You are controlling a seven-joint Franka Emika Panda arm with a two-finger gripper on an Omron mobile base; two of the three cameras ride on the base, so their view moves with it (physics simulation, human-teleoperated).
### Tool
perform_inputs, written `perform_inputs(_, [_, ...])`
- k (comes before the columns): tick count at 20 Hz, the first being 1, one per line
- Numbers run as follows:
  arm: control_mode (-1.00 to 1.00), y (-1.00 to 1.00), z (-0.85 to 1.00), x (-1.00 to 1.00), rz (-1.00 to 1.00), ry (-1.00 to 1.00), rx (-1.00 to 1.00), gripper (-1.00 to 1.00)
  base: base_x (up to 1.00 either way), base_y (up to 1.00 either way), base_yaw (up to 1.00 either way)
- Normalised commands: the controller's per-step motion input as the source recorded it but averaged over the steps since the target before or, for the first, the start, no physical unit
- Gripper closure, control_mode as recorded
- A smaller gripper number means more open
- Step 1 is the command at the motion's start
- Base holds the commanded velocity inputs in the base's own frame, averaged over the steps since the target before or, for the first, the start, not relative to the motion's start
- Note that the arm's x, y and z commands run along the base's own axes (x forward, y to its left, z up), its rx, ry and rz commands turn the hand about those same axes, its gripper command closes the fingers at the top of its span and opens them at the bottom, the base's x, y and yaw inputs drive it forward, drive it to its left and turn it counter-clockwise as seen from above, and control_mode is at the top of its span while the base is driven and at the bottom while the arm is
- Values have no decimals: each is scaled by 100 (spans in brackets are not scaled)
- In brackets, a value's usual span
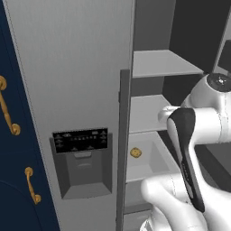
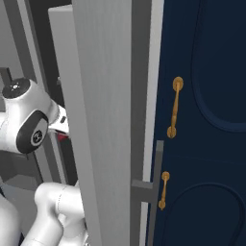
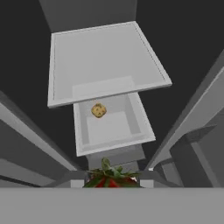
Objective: Take the strawberry from the fridge and place it on top of the pancake, located on the dining counter.
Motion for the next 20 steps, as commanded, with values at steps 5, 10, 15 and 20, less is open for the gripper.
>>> perform_inputs(5, [-100, 10, 11, -39, 0, 1, 3, 100, 0, 0, 0])
perform_inputs(10, [100, 8, 0, -28, 0, 0, 1, 100, -58, 18, 0])
perform_inputs(15, [100, 0, 0, 0, 0, 0, 0, 100, -100, 42, 0])
perform_inputs(20, [100, 0, 0, 0, 0, 0, 0, 100, -100, 69, 0])
